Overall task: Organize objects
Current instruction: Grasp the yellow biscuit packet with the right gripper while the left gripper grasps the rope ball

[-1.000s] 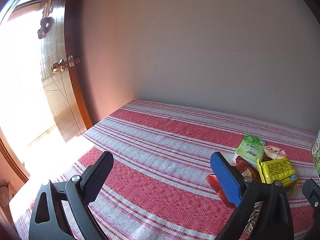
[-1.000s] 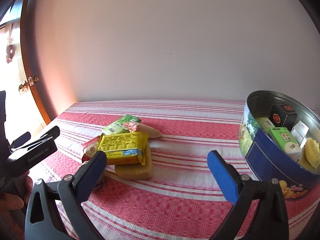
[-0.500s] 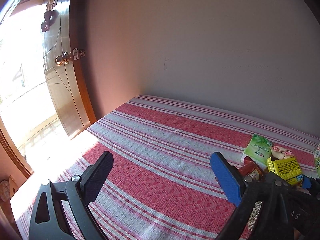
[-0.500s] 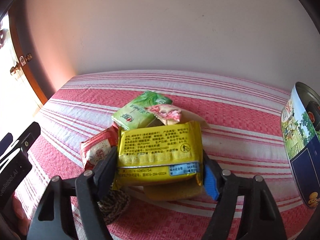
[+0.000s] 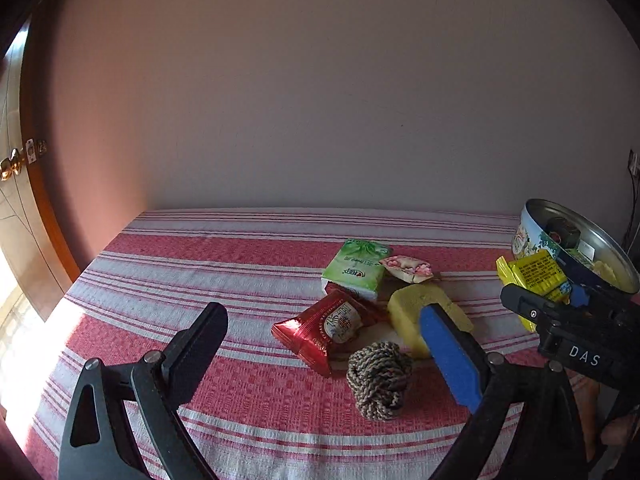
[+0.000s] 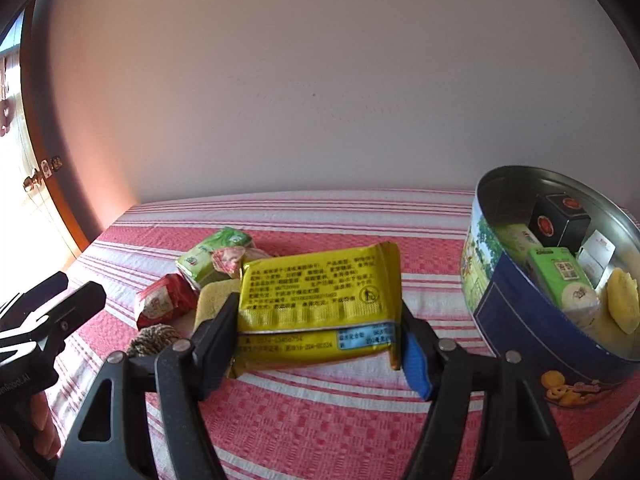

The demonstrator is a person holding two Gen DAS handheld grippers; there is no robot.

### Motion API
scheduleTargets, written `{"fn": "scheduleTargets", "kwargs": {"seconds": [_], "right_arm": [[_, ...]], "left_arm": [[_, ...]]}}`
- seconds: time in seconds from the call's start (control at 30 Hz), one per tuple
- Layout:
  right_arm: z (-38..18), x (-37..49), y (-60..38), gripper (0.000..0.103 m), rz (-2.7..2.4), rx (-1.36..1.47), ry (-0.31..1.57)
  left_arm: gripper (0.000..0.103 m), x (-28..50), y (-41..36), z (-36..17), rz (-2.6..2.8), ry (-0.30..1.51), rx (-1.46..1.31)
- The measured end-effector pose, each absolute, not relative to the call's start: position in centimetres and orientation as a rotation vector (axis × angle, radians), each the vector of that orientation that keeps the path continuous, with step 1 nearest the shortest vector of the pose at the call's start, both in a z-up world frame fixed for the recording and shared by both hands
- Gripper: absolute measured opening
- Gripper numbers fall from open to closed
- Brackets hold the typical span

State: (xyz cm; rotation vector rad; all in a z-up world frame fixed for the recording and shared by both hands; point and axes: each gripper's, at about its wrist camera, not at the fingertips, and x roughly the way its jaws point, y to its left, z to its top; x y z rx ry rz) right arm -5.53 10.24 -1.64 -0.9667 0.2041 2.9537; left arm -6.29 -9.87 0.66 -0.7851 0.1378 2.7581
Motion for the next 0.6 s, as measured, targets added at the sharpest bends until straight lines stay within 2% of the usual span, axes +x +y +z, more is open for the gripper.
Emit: {"fn": "scheduleTargets", "kwargs": {"seconds": [0.07, 0.1, 0.2, 0.4, 0.57, 0.6], "right_arm": [[-1.9, -5.1, 11.5, 0.072, 2.939, -0.988, 0.239], [-2.0, -5.0, 12.2, 0.072, 2.932, -0.986, 0.258], [-1.8, -4.8, 12.8, 0.072, 2.924, -0.967, 0.294], [-1.4, -4.4, 12.3, 0.072, 2.948, -0.961, 0.276], [-1.3, -4.2, 11.9, 0.072, 2.96, -0.95, 0.255], [-1.2, -4.3, 11.7, 0.072, 2.96, -0.947, 0.254]], "left_arm": [[0.074, -6.1, -8.5, 0.0, 2.733, 0.236, -0.788], [0.071, -6.2, -7.8, -0.5, 2.718, 0.28, -0.813], [0.07, -6.9, -6.5, -1.4, 2.682, 0.365, -0.9], [0.07, -8.2, -6.4, -2.9, 2.606, 0.299, -1.065], [0.046, -9.2, -6.8, -3.9, 2.536, 0.233, -1.162], [0.046, -9.2, -6.7, -4.0, 2.537, 0.236, -1.171]]}}
